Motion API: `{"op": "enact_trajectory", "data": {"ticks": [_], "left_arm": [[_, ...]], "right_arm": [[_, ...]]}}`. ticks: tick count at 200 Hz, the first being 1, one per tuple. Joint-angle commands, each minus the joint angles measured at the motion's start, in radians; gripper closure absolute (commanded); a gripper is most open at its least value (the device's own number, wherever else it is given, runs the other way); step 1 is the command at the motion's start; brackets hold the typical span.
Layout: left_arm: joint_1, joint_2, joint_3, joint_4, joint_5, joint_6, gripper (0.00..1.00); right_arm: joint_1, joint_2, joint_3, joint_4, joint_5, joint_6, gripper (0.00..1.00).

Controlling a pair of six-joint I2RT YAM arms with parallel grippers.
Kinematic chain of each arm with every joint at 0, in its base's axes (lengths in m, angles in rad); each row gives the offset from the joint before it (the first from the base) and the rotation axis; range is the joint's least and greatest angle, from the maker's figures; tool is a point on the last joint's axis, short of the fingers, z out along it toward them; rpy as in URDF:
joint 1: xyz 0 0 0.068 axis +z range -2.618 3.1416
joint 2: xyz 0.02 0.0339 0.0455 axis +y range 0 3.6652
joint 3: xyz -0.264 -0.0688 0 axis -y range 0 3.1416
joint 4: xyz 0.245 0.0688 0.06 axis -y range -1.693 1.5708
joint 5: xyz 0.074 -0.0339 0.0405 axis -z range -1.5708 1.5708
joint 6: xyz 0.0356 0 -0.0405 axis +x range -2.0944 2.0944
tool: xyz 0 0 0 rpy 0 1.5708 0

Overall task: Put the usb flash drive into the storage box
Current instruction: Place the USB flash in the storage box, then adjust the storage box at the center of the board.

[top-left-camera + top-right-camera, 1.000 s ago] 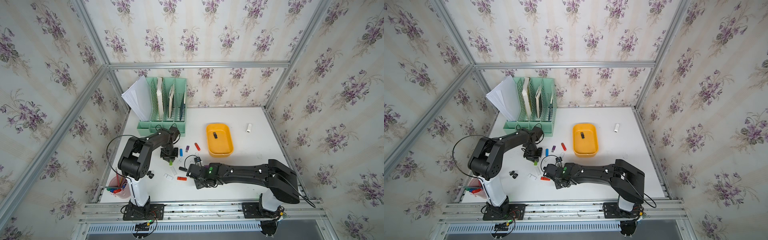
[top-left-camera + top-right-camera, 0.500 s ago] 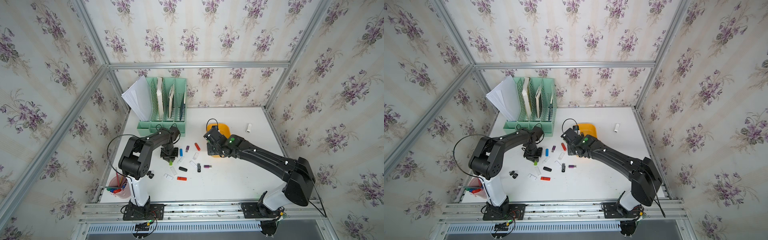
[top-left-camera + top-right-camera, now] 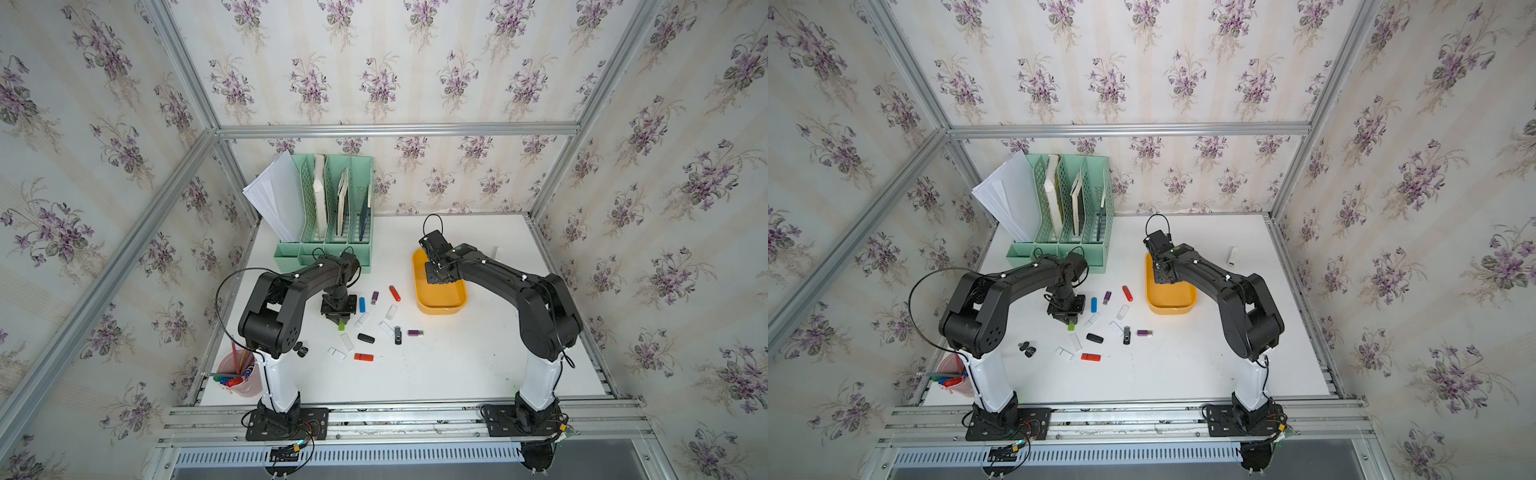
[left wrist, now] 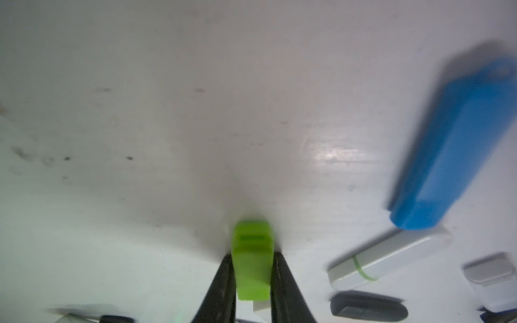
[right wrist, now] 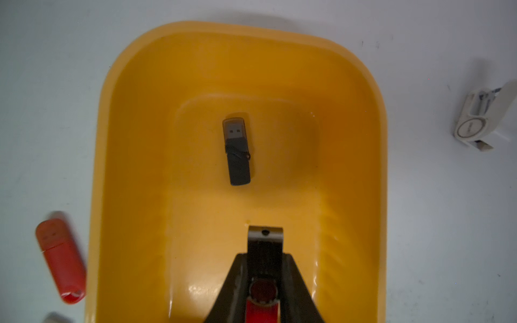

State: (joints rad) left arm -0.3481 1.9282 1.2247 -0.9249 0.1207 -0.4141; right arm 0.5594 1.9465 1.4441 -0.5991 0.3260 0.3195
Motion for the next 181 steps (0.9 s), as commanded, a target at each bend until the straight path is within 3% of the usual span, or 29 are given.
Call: {"op": "enact_trajectory", "data": {"ticks": [1, 70, 130, 181], "left_arm": [[0.0, 0.026, -0.007, 0.054, -0.01, 0.012, 0.81], [0.0, 0.037, -0.001, 0.051, -0.013, 0.013, 0.81], [0.0, 0.035, 0.001, 0.049, -0.014, 0.015, 0.81], [-0.001, 0.02, 0.017, 0.025, -0.016, 0.023, 0.82]], "right_arm": [[-0.007, 0.075, 0.046, 0.019, 0.036, -0.053, 0.86], [-0.073, 0.167, 0.065, 0.032, 0.039, -0.078, 0.85], [-0.073, 0.142, 0.068, 0.028, 0.022, -0.077, 0.57], [-0.073, -0.017, 0.06, 0.019, -0.003, -0.06, 0.52]]}}
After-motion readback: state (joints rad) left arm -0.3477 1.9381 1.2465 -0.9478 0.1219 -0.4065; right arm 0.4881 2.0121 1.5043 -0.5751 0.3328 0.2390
